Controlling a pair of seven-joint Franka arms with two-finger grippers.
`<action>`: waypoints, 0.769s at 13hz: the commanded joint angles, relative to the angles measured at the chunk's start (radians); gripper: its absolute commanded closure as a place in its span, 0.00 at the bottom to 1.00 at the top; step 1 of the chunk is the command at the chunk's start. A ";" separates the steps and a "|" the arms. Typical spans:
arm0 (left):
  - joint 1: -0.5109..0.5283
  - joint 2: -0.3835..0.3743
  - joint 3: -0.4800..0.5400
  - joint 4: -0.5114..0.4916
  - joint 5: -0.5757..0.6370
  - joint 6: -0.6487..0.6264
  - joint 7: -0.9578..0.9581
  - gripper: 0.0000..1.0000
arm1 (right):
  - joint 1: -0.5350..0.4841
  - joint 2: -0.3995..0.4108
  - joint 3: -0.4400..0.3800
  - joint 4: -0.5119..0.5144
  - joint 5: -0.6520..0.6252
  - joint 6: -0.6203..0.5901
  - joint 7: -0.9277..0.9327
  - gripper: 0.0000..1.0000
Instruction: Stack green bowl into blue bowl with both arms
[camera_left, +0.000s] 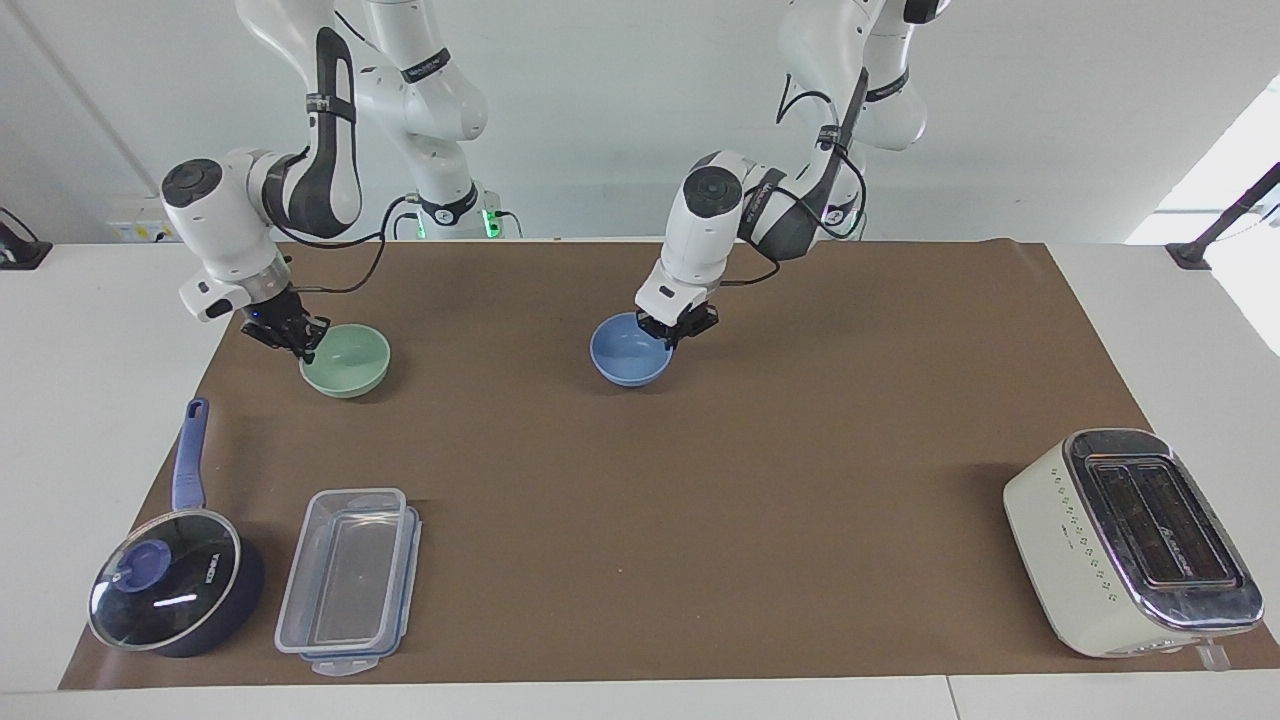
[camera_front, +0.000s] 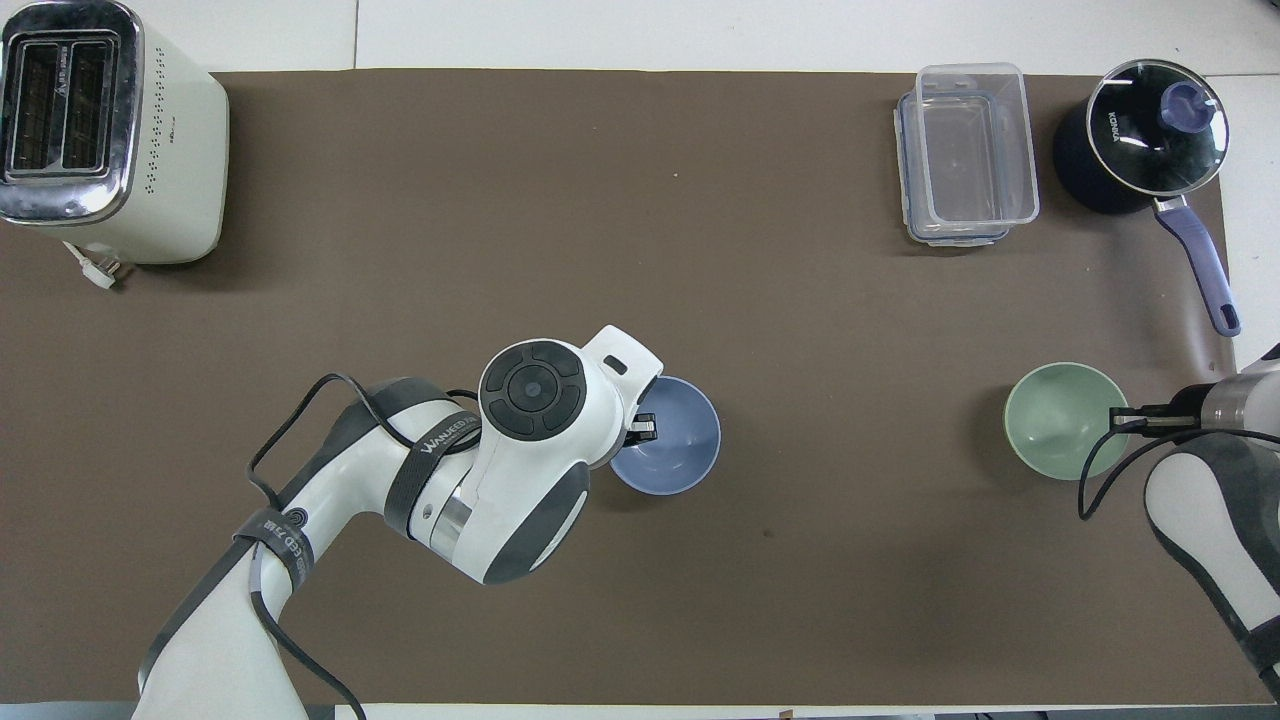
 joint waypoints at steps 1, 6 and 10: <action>-0.010 -0.015 0.015 -0.038 -0.014 0.029 0.016 1.00 | 0.041 -0.020 0.007 0.097 0.014 -0.110 -0.017 1.00; -0.010 -0.019 0.015 -0.043 -0.014 0.038 0.017 0.00 | 0.220 -0.061 0.009 0.184 0.080 -0.213 0.194 1.00; 0.169 -0.061 0.023 0.119 -0.012 -0.219 0.128 0.00 | 0.433 -0.061 0.009 0.219 0.081 -0.206 0.458 1.00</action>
